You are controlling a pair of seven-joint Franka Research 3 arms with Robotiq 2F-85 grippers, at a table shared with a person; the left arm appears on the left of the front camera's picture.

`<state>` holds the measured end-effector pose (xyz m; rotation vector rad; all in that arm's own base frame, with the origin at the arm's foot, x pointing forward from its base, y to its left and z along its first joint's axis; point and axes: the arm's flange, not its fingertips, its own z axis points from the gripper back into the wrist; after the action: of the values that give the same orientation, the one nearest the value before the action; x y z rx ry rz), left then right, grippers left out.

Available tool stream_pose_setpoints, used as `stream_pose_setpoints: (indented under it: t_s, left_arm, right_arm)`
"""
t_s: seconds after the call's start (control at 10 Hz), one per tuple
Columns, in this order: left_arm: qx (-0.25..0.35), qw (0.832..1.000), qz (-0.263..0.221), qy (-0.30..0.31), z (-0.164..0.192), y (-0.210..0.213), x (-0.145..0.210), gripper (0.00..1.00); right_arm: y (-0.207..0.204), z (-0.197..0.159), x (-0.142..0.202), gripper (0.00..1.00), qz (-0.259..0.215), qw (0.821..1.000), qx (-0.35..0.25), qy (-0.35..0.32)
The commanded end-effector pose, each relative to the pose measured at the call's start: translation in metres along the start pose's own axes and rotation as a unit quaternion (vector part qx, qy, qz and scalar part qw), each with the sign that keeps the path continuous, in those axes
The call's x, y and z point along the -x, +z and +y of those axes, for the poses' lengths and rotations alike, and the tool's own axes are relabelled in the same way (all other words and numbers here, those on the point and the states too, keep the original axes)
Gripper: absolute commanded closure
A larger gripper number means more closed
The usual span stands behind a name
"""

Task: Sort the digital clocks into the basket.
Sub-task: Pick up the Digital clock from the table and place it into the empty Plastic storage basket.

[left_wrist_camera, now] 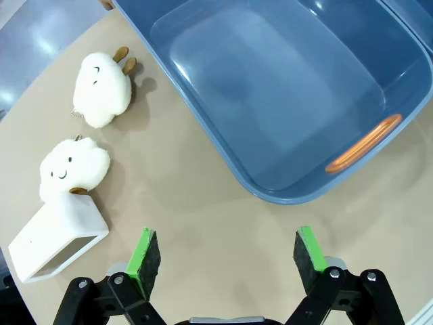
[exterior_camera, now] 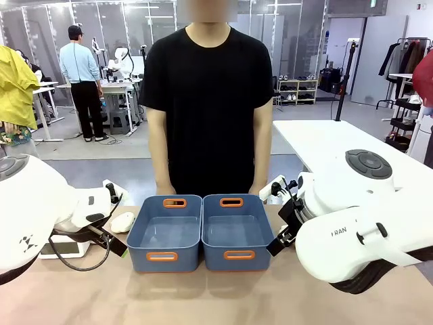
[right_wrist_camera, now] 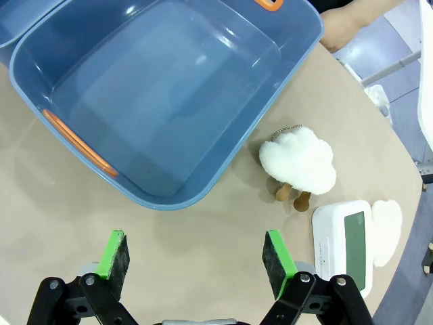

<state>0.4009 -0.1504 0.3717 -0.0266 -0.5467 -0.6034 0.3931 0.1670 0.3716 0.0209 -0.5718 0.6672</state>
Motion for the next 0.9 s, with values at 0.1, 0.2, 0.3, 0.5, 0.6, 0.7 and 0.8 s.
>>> stream_pose_setpoints:
  t_s: [0.1,0.2,0.3,0.5,0.6,0.7,0.8]
  left_arm:
    - [0.000,1.000,0.000,0.000,0.000,0.000,0.000,0.00]
    - [0.000,1.000,0.000,0.000,0.000,0.000,0.000,0.00]
    - [0.000,1.000,0.000,0.000,0.000,0.000,0.000,0.00]
    - [0.053,0.997,0.044,-0.030,0.025,0.028,-0.010,0.00]
    - [0.092,0.994,0.046,-0.018,0.041,0.036,-0.012,0.00]
    - [0.141,0.990,0.026,-0.001,0.053,0.045,-0.011,0.00]
    - [0.183,0.983,0.020,-0.011,0.062,0.052,-0.001,0.00]
  right_arm:
    - [0.000,0.000,0.000,0.00,0.000,1.000,0.000,-0.001]
    - [0.000,0.000,0.000,0.00,0.000,1.000,0.000,-0.001]
    - [0.000,0.000,0.000,0.00,0.000,1.000,0.000,0.000]
    - [0.022,-0.023,-0.012,0.00,-0.017,0.998,-0.063,-0.004]
    - [0.029,-0.032,-0.014,0.00,-0.025,0.996,-0.085,0.000]
    - [0.034,-0.046,-0.014,0.00,-0.025,0.994,-0.105,-0.020]
    - [0.036,-0.054,-0.008,0.00,-0.016,0.988,-0.149,-0.037]
